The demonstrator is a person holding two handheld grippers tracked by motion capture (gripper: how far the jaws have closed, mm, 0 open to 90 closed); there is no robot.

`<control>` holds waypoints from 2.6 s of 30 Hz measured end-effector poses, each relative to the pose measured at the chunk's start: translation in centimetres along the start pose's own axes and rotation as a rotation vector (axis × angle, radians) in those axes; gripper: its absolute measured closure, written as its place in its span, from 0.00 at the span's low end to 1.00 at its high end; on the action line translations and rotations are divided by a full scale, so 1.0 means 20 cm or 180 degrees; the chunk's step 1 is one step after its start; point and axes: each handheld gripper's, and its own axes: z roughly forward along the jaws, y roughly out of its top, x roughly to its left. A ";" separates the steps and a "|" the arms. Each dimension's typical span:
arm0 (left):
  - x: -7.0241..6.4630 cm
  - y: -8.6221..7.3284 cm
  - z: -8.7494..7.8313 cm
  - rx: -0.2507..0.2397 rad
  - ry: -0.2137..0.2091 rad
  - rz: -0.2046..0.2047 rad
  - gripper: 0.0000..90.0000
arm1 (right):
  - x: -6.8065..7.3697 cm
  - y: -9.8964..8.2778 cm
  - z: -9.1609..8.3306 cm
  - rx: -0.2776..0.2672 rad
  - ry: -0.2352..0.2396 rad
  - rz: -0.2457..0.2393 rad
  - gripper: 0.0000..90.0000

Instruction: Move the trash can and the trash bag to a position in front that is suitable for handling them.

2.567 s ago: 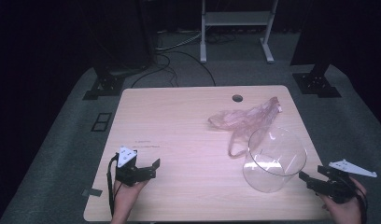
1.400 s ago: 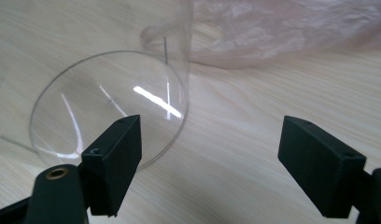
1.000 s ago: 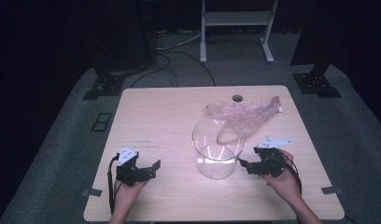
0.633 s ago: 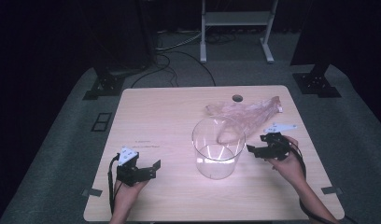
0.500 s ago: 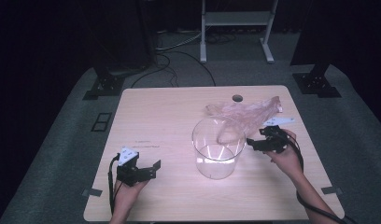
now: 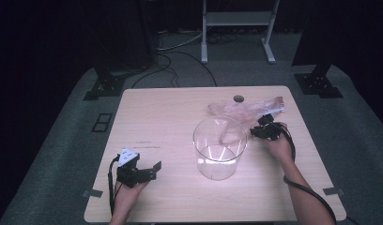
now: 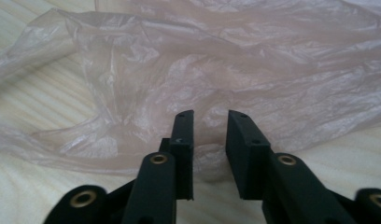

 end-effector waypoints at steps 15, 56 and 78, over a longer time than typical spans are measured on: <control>-0.02 0.00 0.00 0.0018 0.0023 0.0017 0.02 | 0.14 -0.28 -0.26 0.0215 0.0330 -0.0390 0.88; -0.08 0.03 0.03 0.0005 -0.0311 0.0324 0.03 | -0.07 -0.48 -0.55 0.1159 0.0442 -0.0525 0.97; -0.12 0.05 0.03 0.0038 -0.0604 0.0460 0.05 | -0.09 -0.20 -1.04 0.0396 0.0435 -0.0585 1.00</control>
